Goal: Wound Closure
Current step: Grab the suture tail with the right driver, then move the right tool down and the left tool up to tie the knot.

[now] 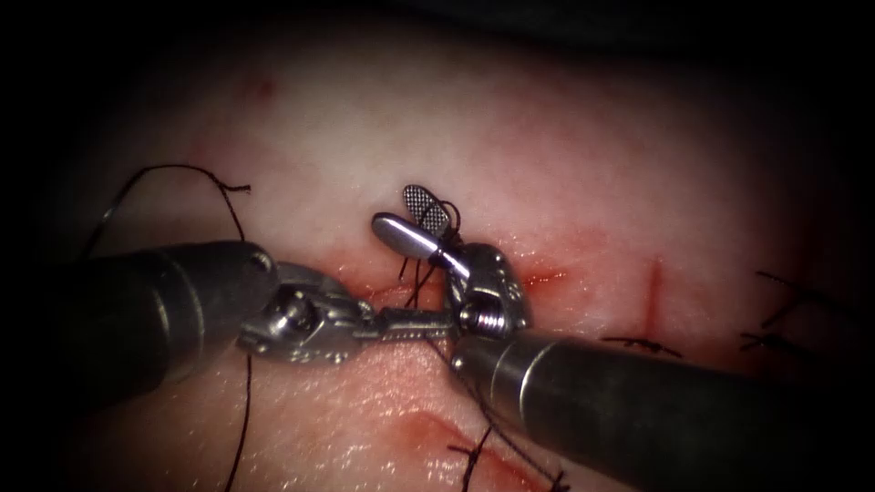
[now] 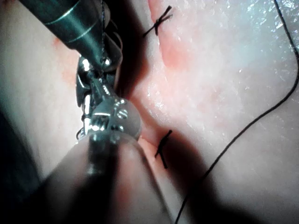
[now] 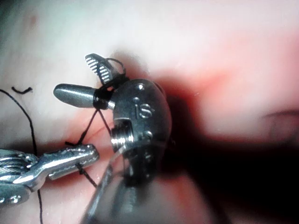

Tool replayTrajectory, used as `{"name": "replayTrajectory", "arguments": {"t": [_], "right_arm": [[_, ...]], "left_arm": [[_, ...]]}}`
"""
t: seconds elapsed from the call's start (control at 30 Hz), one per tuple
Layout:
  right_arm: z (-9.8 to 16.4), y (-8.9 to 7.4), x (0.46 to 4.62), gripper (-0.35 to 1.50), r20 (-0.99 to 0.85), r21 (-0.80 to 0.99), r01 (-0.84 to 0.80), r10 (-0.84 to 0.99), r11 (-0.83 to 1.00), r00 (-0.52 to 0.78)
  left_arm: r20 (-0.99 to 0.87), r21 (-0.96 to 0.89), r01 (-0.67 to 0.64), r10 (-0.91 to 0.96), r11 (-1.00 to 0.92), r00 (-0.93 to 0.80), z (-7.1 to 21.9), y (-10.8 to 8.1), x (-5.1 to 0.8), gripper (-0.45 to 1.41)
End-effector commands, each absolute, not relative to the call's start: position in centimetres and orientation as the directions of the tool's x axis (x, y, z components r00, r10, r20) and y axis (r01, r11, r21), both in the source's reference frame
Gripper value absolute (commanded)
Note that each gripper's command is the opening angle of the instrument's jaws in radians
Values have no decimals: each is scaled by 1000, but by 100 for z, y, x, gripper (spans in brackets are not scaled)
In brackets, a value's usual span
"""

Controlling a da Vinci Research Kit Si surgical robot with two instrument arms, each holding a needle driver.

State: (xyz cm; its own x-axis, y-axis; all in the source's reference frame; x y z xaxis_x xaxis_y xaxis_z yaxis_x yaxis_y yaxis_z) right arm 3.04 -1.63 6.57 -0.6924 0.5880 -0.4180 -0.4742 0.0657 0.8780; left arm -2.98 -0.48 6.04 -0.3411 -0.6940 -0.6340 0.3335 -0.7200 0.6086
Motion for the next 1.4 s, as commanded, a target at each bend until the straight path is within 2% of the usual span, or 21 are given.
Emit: {"name": "replayTrajectory", "arguments": {"t": [0.03,0.17,0.23,0.43,0.5,0.57,0.6,0.63,0.67,0.77,0.97,1.2,1.27,1.4], "right_arm": [[658,-166,313,83,-419,879,-471,594,76,-687],[652,-174,305,83,-422,879,-470,589,80,-689],[645,-179,297,71,-437,874,-478,579,91,-689],[639,-178,296,66,-445,873,-477,567,103,-693],[639,-177,296,57,-445,873,-477,566,102,-694],[640,-177,296,31,-445,873,-477,566,102,-694],[640,-176,296,9,-446,873,-478,566,102,-694],[640,-176,296,-30,-447,871,-482,558,95,-699],[641,-176,296,-35,-448,870,-485,555,90,-701],[641,-176,296,-35,-418,873,-487,560,30,-715],[641,-181,303,-35,-413,865,-501,600,24,-685],[642,-210,307,-35,-583,765,-613,617,198,-529],[647,-225,301,-35,-665,700,-655,596,286,-451],[653,-237,290,-35,-736,629,-686,563,365,-376]], "left_arm": [[-631,612,330,-695,-719,-344,612,-40,-298,-45],[-631,615,325,-696,-718,-344,617,-35,-291,-45],[-630,615,325,-696,-718,-345,620,-34,-292,-45],[-627,615,324,-695,-719,-352,619,-36,-298,-45],[-626,615,324,-695,-719,-352,618,-38,-298,-45],[-625,616,325,-696,-718,-353,617,-40,-297,-45],[-620,620,328,-701,-713,-352,616,-42,-296,-45],[-619,621,329,-702,-712,-352,616,-45,-296,-45],[-622,618,327,-698,-716,-355,616,-46,-296,-45],[-621,616,324,-696,-718,-362,618,-55,-298,-45],[-627,612,317,-689,-724,-364,625,-67,-296,-45],[-643,584,321,-666,-746,-378,614,-46,-274,-45],[-647,577,307,-653,-757,-394,607,-30,-263,-45],[-663,551,294,-624,-781,-414,601,-2,-252,-45]]}}
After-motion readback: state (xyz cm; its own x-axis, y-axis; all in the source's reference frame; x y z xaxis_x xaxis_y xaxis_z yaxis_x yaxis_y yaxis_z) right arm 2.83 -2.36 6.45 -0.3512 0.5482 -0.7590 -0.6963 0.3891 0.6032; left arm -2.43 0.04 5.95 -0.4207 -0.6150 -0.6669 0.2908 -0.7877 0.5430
